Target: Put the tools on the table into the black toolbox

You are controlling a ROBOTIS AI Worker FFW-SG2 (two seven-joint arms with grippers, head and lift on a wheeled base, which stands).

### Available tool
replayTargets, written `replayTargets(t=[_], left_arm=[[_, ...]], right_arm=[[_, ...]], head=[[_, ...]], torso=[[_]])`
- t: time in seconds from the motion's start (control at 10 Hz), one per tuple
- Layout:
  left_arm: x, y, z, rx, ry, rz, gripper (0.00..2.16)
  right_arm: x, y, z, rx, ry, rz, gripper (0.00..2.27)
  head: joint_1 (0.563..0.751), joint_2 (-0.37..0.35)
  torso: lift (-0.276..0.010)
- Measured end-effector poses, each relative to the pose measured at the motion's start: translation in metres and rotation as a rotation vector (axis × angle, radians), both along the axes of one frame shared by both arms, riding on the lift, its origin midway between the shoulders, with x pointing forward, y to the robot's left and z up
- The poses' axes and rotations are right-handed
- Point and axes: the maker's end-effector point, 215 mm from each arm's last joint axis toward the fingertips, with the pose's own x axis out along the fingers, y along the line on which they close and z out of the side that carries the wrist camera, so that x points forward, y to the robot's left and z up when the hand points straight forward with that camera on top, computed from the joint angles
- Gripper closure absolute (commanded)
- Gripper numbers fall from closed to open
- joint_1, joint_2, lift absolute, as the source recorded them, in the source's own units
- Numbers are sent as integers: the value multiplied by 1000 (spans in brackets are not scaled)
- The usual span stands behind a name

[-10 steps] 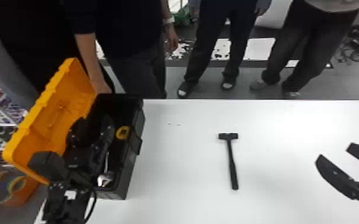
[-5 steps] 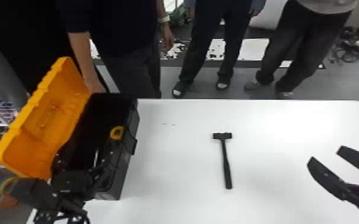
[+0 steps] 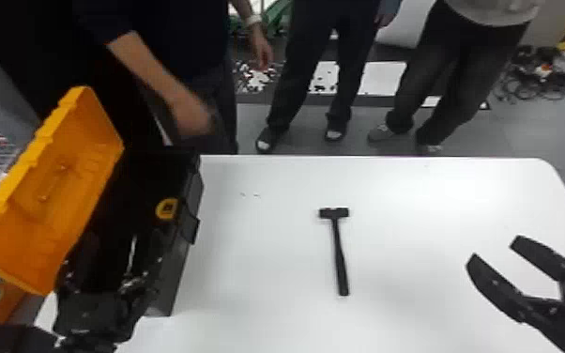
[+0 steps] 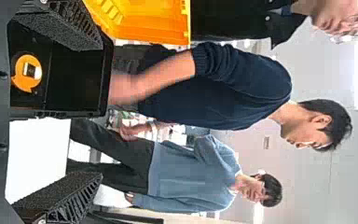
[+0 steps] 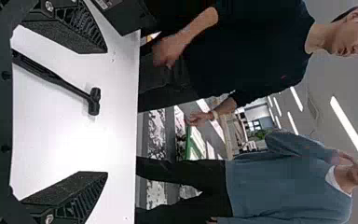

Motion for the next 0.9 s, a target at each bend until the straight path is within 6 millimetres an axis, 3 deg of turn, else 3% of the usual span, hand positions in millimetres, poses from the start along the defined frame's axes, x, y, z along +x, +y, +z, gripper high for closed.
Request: replayTargets(t=[0.3, 0.7, 0.9], left_arm=[[-2, -6, 0, -6, -3, -11, 26], [-3, -10, -6, -7, 10, -24, 26], [-4, -13, -8, -6, 15, -33, 29]], right_arm=[[-5, 10, -15, -3, 60, 1, 83], [-17, 55, -67, -41, 320, -11, 87], [-23, 81, -84, -77, 409, -2, 90]], head=[[695, 63], [695, 128], [695, 168]], torso=[[-39], [-39], [-39]])
